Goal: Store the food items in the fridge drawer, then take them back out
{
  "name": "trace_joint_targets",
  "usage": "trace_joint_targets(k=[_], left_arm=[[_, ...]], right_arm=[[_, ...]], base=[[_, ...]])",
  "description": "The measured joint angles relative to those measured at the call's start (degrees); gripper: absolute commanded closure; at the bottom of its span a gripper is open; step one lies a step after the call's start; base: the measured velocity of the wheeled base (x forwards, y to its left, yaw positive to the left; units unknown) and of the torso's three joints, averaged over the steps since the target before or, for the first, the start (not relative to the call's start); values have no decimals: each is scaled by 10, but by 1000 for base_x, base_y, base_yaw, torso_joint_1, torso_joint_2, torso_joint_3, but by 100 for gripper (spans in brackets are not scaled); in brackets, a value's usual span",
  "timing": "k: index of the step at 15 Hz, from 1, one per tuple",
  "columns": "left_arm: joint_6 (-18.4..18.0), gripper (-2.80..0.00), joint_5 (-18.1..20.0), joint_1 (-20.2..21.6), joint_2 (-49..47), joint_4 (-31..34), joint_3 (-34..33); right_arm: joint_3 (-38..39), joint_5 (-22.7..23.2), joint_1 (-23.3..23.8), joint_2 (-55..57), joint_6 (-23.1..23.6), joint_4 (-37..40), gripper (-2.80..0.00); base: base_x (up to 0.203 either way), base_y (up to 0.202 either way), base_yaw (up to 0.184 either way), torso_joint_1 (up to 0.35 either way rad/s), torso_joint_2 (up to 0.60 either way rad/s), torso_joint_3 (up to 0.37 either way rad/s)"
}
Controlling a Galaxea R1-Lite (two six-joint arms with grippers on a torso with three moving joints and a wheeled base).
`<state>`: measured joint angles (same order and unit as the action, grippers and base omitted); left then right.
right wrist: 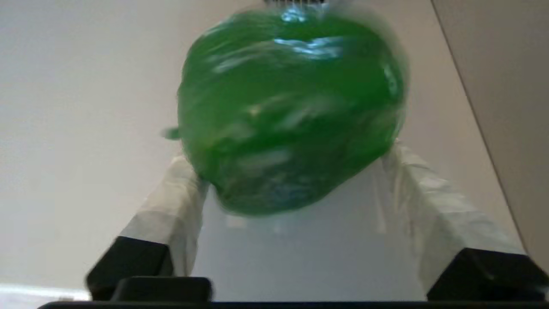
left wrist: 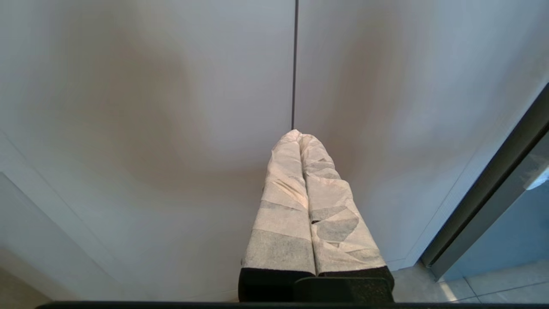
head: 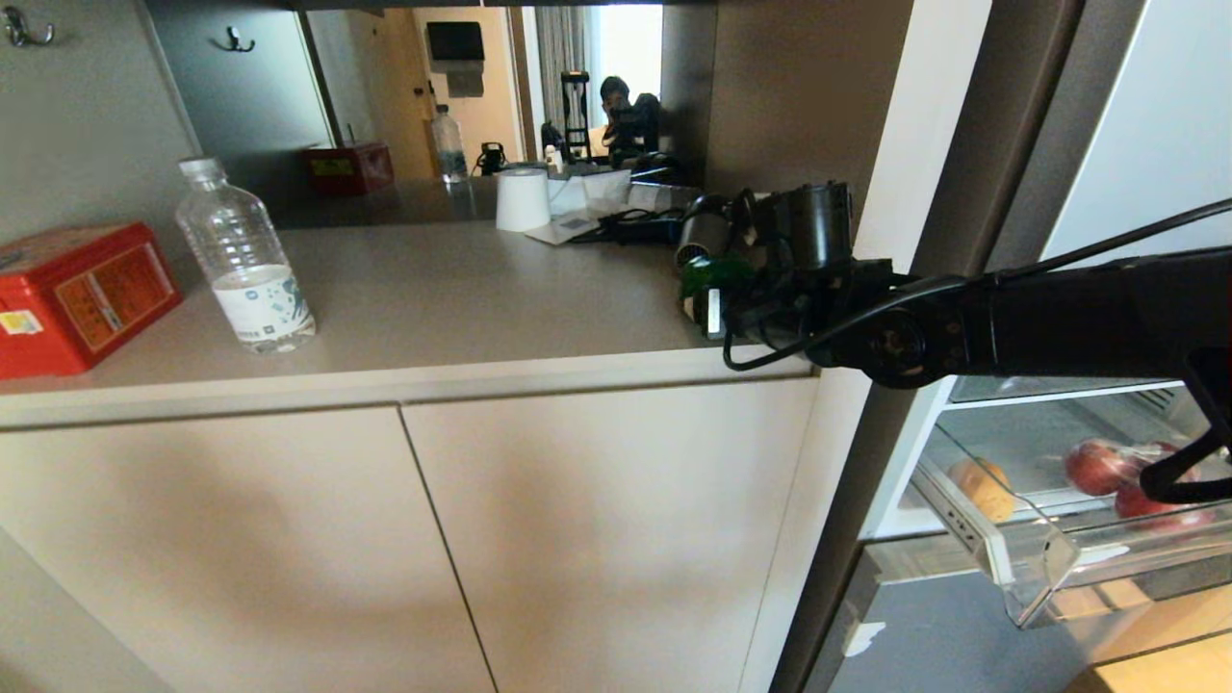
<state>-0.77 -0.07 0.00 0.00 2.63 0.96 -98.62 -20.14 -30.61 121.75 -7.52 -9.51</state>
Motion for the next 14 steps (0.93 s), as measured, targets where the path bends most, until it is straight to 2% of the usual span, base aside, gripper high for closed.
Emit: trace_joint_targets(k=[4,7,10,13,14], left_arm=[[0,0,0,0,0,0,0],[0,0,0,0,0,0,0],[0,0,0,0,0,0,0],[0,0,0,0,0,0,0],[0,0,0,0,0,0,0]], right_arm=[[0,-33,-11,-3,0,-2,-280],[7,-41,-19,-15,2,-2,-280],[10,-76,-29,-31,3,-2,-280],[32,-85,-38,-64,7,0,-280],[47,-84,-41,-78,8,0,-74]], base=[[0,0,0,0,0,0],[0,0,0,0,0,0],[0,0,0,0,0,0],[0,0,0,0,0,0],[0,0,0,0,0,0]])
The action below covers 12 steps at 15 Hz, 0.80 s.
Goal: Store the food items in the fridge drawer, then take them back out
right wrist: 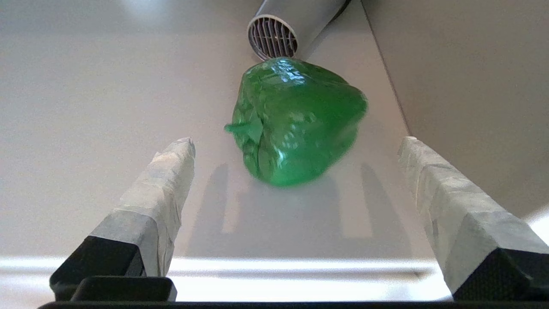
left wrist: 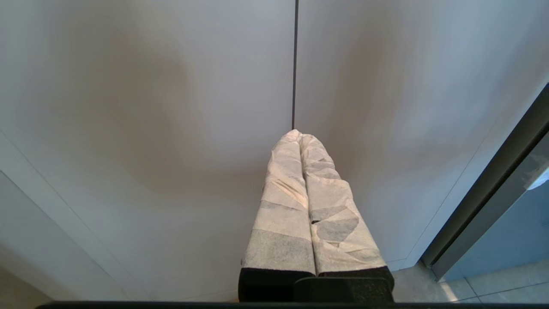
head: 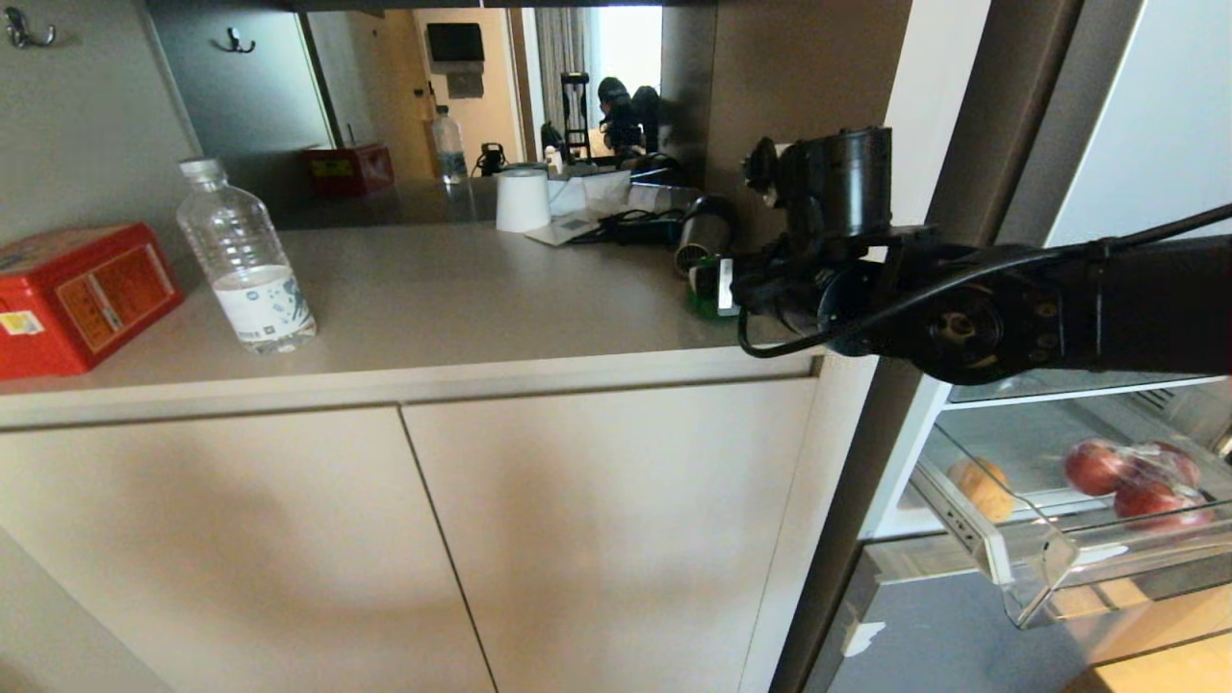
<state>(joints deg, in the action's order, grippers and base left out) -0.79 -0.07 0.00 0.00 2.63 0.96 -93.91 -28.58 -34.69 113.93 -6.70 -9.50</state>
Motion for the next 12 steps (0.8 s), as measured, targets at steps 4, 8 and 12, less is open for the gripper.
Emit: trace_joint_targets(k=[4,8,12], left_arm=[[0,0,0,0,0,0,0],[0,0,0,0,0,0,0],[0,0,0,0,0,0,0]], right_arm=[[113,3,-17,-82,9,-1,0],[294,4,-27,-190,11,-2,0],[476,55,61,-285,11,-1,0]], base=[[0,0,0,0,0,0],[0,0,0,0,0,0],[0,0,0,0,0,0]])
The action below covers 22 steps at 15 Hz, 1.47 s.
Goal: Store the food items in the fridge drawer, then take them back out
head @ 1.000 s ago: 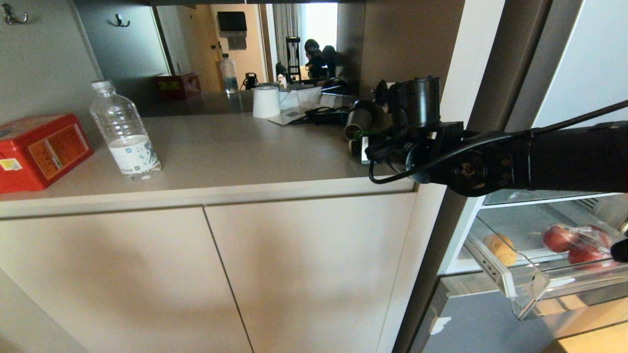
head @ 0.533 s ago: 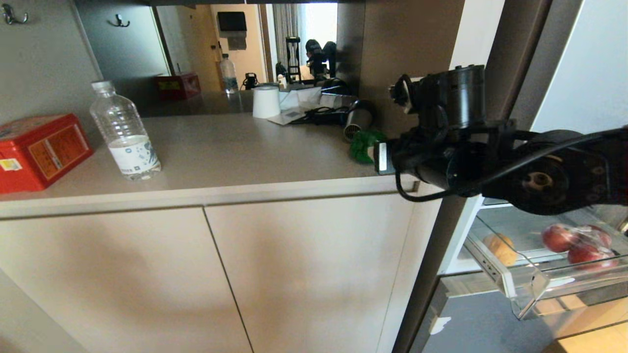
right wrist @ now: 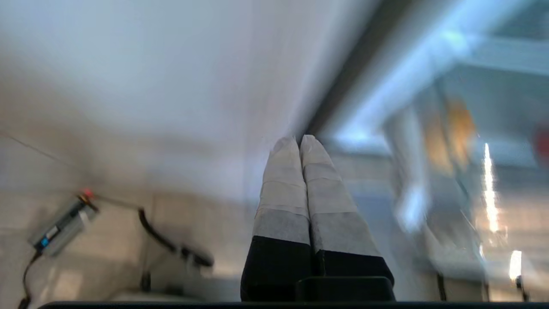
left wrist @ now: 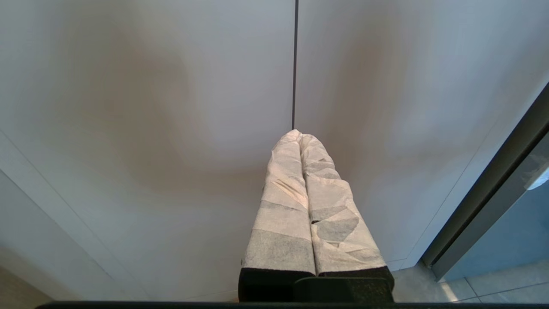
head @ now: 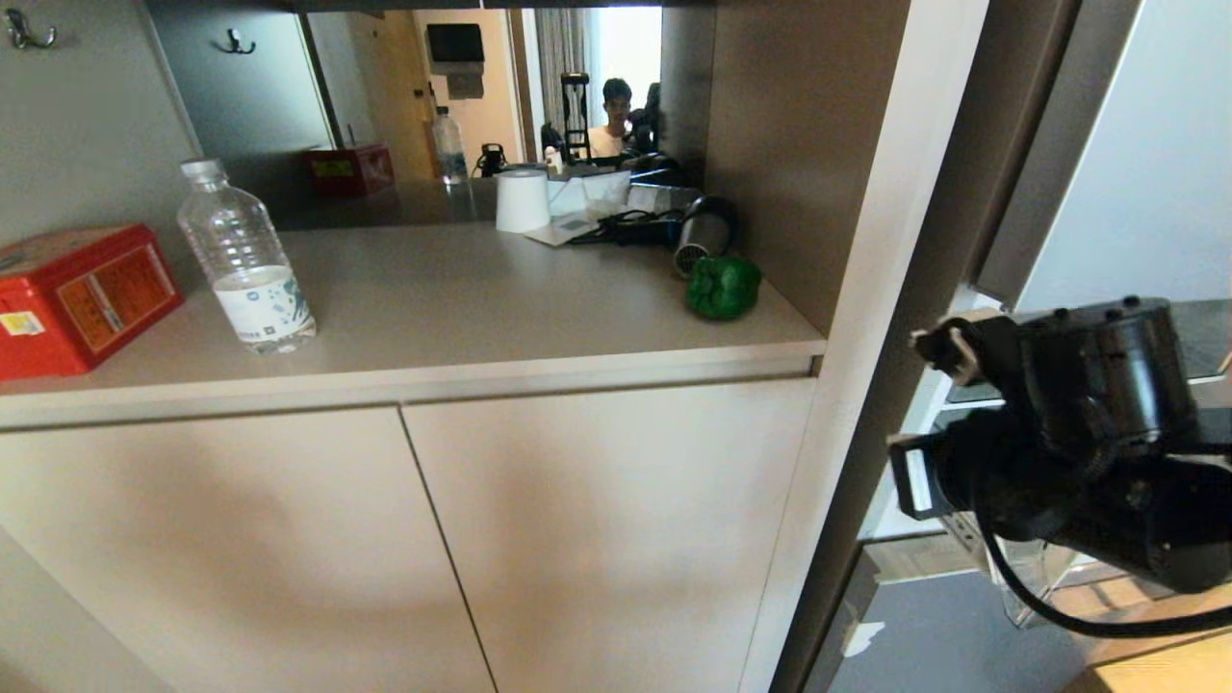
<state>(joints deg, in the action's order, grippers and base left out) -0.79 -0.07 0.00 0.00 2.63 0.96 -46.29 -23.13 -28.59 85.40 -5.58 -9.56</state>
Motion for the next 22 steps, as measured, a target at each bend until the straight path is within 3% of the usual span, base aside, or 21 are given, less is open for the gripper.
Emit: trace_joint_targets(k=[5,7,12,17,18,22], left_arm=[[0,0,0,0,0,0,0],[0,0,0,0,0,0,0],[0,0,0,0,0,0,0],[0,0,0,0,0,0,0],[0,0,0,0,0,0,0],[0,0,0,0,0,0,0]], right_arm=[[100,170,251,-55,-3,-7,0],[116,213,329,-49,-4,-30,0],[102,231,414,-30,-5,-45,0],[52,239,432,11,-11,-37,0],[39,252,433,22,-8,-28,-280],[-10,274,438,58,-8,42,-280]], base=[[0,0,0,0,0,0],[0,0,0,0,0,0],[0,0,0,0,0,0],[0,0,0,0,0,0],[0,0,0,0,0,0],[0,0,0,0,0,0]])
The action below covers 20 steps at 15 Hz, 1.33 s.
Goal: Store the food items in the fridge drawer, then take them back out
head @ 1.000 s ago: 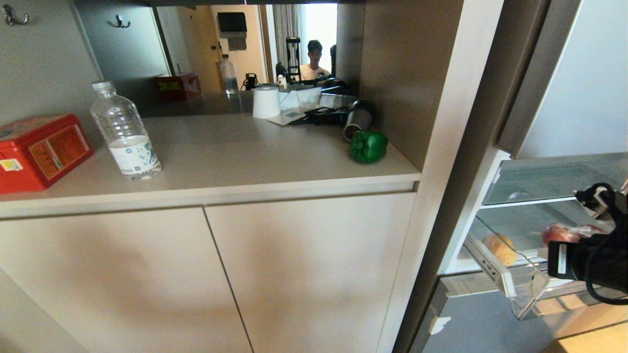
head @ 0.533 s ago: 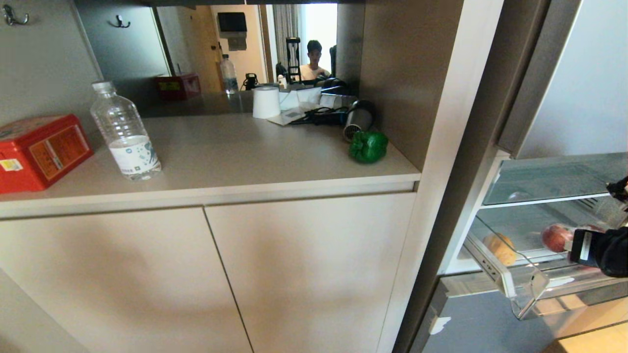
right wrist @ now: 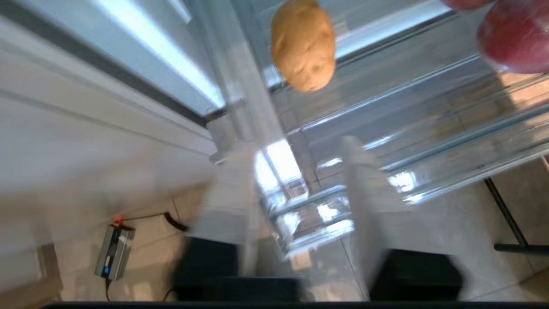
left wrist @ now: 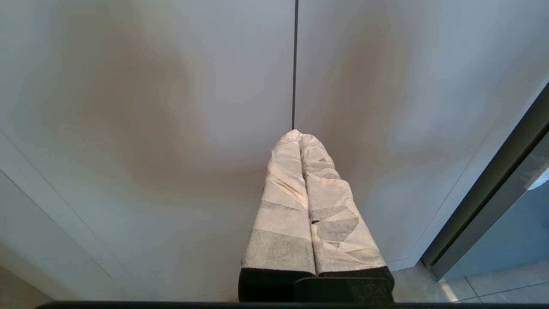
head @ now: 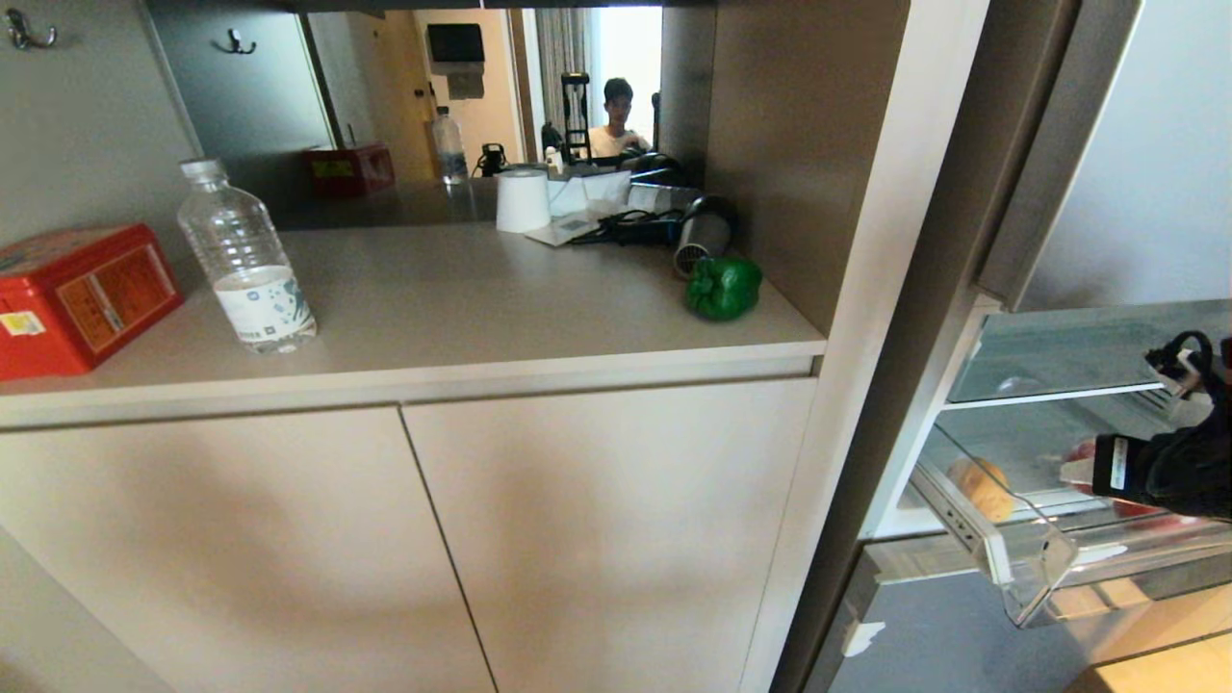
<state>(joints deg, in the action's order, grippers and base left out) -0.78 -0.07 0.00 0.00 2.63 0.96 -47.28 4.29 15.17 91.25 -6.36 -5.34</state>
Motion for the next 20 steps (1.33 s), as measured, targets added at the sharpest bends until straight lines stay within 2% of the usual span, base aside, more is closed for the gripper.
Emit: trace_joint_targets(k=[3,8,20], left_arm=[[0,0,0,0,0,0,0],[0,0,0,0,0,0,0],[0,0,0,0,0,0,0]], right_arm=[[-37,6,12,29,2,11,-280],[-110,7,26,89,22,70,-280],[-239,6,29,231,25,90,-280]], base=[[0,0,0,0,0,0],[0,0,0,0,0,0],[0,0,0,0,0,0]])
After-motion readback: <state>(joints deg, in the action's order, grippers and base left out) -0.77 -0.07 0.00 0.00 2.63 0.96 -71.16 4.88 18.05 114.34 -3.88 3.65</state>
